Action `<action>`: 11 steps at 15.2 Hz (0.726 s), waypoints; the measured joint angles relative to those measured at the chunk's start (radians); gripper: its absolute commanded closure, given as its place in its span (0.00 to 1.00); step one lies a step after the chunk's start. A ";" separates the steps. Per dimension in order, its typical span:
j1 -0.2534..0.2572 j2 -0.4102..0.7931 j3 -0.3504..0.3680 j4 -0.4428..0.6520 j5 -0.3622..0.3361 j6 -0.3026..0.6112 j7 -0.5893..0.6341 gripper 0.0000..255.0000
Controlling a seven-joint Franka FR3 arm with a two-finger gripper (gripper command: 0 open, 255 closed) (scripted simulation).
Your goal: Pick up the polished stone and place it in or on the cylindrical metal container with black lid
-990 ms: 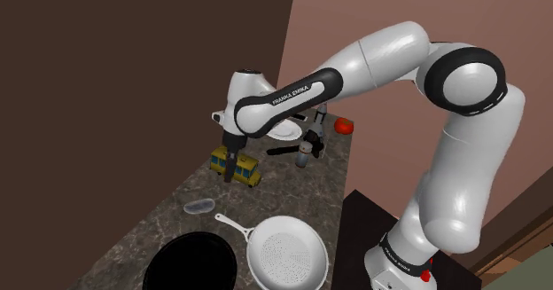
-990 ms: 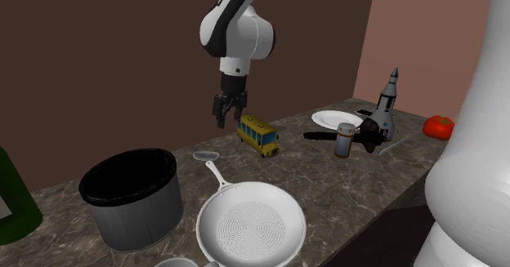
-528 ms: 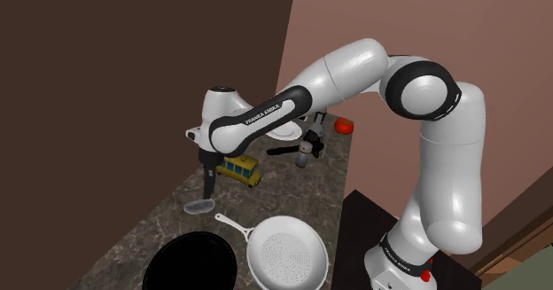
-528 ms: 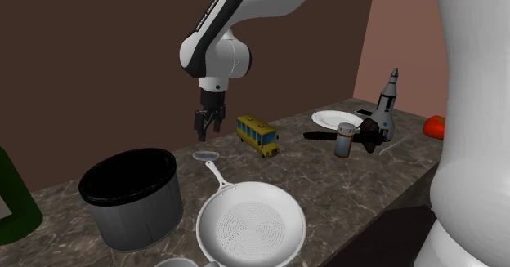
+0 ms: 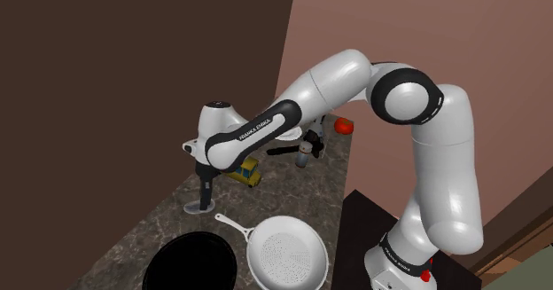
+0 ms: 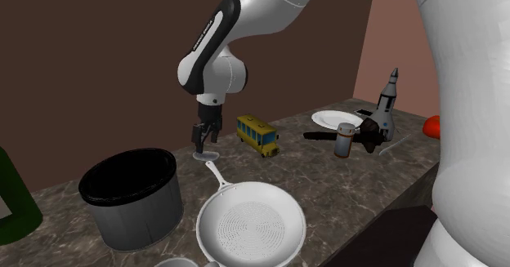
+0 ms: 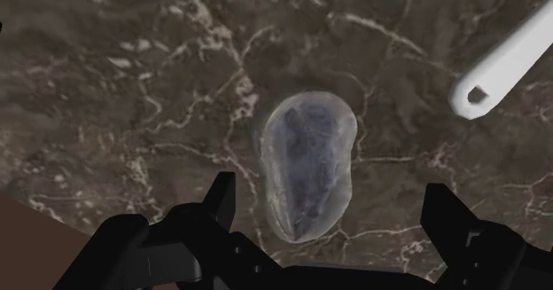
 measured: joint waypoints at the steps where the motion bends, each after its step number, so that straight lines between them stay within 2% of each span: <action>1: 0.001 0.002 0.000 -0.001 0.000 0.003 0.001 0.00; 6: 0.002 0.005 0.000 0.001 -0.001 0.005 0.002 0.00; 7: 0.002 0.005 0.000 0.001 -0.001 0.005 0.002 1.00; 11: 0.002 0.005 0.000 0.001 -0.001 0.005 0.002 1.00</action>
